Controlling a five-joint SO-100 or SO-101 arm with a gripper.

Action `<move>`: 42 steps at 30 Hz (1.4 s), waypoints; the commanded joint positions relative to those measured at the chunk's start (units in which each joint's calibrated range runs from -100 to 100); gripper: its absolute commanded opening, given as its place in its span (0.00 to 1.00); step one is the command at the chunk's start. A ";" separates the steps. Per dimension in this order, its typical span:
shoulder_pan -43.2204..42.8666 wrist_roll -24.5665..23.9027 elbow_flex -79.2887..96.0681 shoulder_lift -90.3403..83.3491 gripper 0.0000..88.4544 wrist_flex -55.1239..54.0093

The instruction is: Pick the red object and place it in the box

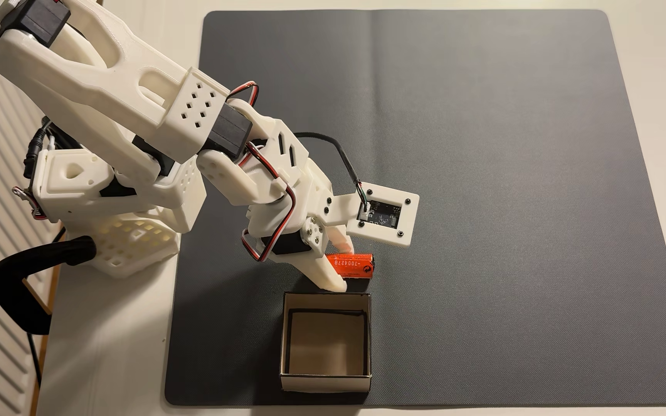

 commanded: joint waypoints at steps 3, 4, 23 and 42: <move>-0.30 0.14 -1.81 1.44 0.15 -0.49; -0.30 0.14 -1.81 1.44 0.13 -0.49; -3.34 -2.31 -23.21 -7.48 0.01 22.41; 16.63 6.19 -13.96 -17.94 0.02 14.46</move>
